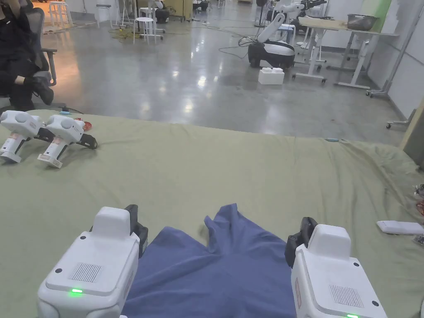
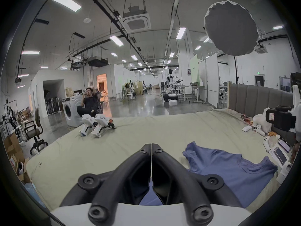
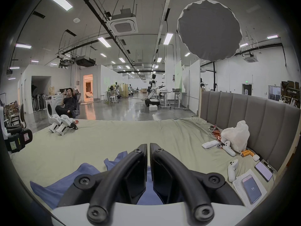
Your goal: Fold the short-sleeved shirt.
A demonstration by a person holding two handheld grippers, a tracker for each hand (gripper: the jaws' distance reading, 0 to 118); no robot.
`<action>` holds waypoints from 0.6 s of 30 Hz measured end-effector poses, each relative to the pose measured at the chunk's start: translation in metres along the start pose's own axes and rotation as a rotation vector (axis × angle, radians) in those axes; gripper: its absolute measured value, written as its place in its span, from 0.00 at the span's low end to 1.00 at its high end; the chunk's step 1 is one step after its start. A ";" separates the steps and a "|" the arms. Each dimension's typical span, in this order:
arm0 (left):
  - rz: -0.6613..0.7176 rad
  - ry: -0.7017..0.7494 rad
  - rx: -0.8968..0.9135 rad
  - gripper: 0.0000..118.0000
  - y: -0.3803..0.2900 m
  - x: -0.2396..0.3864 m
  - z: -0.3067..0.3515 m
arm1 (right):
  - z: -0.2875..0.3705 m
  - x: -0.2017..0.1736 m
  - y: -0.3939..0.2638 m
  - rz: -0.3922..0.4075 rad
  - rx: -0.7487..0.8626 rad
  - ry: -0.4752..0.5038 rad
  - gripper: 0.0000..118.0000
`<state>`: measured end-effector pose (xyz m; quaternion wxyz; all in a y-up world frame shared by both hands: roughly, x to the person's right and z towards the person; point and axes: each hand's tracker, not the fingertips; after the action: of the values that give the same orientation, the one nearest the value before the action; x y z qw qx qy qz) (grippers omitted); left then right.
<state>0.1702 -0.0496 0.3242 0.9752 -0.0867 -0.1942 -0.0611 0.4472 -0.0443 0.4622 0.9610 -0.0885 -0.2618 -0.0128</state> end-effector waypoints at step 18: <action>0.191 0.097 -0.391 0.00 -0.075 -0.113 0.012 | -0.021 -0.008 -0.019 0.031 -0.075 0.094 0.00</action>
<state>0.0508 -0.1112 0.3019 0.9495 -0.2888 -0.1225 -0.0091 0.4497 -0.0665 0.4434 0.9683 -0.1277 -0.2142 -0.0121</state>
